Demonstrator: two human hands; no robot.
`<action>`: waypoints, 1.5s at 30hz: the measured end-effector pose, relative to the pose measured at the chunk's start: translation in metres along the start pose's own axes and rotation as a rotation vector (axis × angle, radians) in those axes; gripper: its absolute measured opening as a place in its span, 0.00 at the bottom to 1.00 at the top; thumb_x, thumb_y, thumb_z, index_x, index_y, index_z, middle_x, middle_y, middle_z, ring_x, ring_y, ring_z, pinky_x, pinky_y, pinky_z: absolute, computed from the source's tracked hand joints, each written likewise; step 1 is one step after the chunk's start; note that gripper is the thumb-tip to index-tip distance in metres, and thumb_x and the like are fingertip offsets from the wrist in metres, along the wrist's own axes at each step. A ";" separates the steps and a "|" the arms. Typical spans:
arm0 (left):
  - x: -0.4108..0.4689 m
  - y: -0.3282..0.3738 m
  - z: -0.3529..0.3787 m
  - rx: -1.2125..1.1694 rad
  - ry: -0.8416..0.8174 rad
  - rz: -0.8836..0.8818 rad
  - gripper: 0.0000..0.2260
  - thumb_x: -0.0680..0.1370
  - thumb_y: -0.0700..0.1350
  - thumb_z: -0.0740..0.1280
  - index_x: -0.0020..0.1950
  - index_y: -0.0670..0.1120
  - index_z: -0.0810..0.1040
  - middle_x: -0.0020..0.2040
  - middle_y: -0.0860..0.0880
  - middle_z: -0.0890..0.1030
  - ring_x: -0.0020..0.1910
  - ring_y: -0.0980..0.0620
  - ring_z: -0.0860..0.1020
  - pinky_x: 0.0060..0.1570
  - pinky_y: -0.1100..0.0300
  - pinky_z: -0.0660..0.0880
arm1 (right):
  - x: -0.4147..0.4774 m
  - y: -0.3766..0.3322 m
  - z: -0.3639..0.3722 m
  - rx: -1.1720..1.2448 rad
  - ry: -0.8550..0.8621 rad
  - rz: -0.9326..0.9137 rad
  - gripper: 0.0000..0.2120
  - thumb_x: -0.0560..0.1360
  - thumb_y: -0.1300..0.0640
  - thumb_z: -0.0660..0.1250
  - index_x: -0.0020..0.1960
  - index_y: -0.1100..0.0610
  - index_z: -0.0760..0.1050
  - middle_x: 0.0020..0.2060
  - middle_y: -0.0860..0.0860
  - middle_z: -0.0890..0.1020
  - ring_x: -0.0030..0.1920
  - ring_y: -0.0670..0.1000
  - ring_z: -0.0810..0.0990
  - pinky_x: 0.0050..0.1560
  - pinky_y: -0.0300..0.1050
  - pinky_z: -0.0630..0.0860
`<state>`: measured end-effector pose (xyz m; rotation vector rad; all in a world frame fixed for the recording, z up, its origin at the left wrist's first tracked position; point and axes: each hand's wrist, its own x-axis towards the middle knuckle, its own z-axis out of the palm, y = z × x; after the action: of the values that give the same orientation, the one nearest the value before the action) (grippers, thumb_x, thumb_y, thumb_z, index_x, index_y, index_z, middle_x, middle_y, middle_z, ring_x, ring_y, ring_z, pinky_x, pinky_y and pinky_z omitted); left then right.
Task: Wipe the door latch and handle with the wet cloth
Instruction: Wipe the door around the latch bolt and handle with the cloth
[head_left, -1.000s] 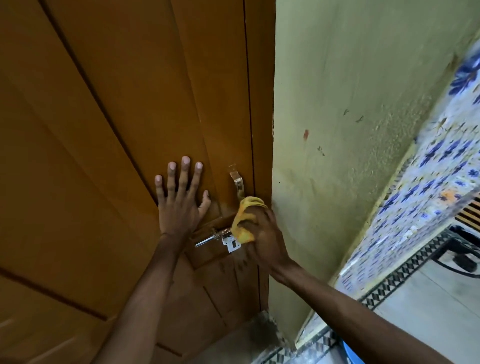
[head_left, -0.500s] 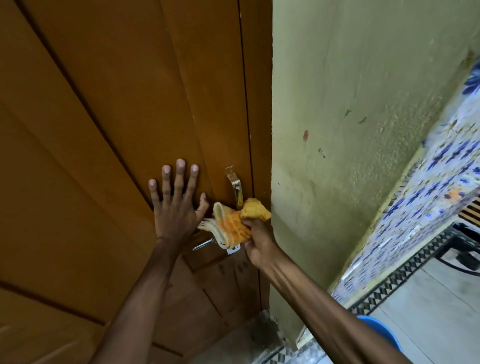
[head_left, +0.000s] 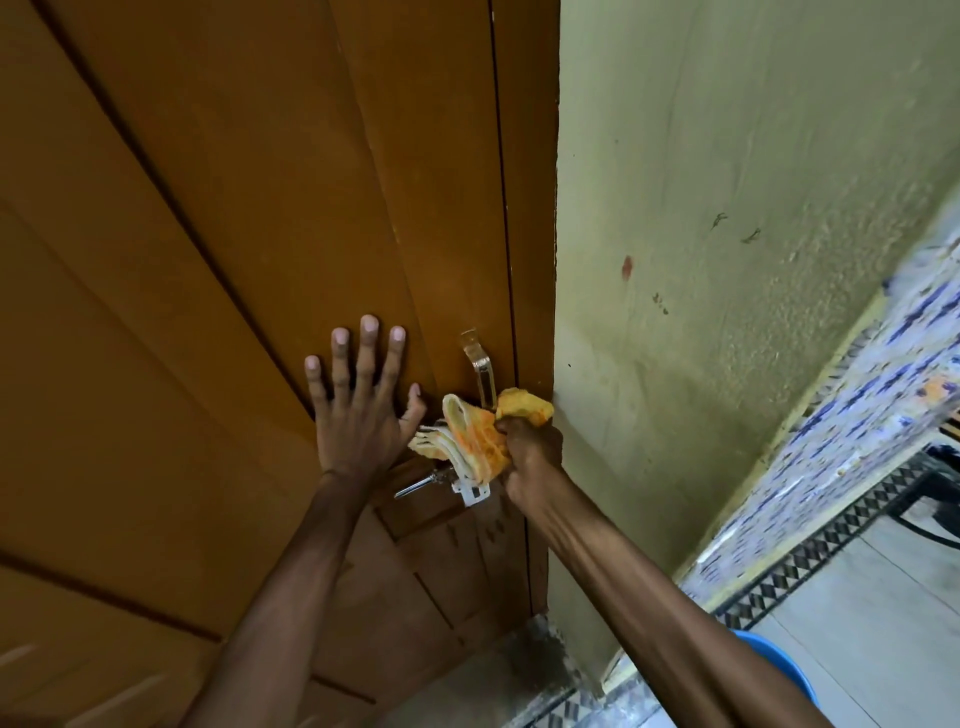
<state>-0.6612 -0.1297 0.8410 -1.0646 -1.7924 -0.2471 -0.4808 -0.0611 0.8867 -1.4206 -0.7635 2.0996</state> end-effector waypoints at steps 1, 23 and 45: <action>0.000 0.000 0.000 0.002 -0.002 0.002 0.35 0.80 0.60 0.59 0.83 0.50 0.49 0.82 0.47 0.38 0.81 0.44 0.36 0.78 0.42 0.36 | 0.000 -0.001 0.002 -0.004 0.008 -0.028 0.07 0.78 0.63 0.65 0.41 0.58 0.73 0.42 0.56 0.79 0.55 0.59 0.79 0.64 0.56 0.74; 0.000 0.000 0.000 0.013 0.002 0.004 0.35 0.80 0.60 0.60 0.83 0.50 0.52 0.82 0.47 0.40 0.81 0.44 0.38 0.78 0.42 0.37 | -0.001 -0.004 -0.004 -0.158 0.074 -0.127 0.19 0.79 0.58 0.66 0.68 0.63 0.70 0.64 0.59 0.76 0.62 0.58 0.77 0.56 0.46 0.74; -0.001 0.001 0.001 0.016 -0.017 -0.020 0.35 0.81 0.60 0.59 0.83 0.50 0.47 0.81 0.48 0.35 0.80 0.45 0.33 0.77 0.42 0.36 | 0.072 0.055 -0.084 -0.868 0.309 -1.004 0.14 0.76 0.58 0.68 0.61 0.59 0.79 0.56 0.54 0.82 0.58 0.53 0.80 0.62 0.40 0.72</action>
<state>-0.6614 -0.1295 0.8392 -1.0403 -1.8179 -0.2358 -0.4316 -0.0380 0.7755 -1.2331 -1.8711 0.7605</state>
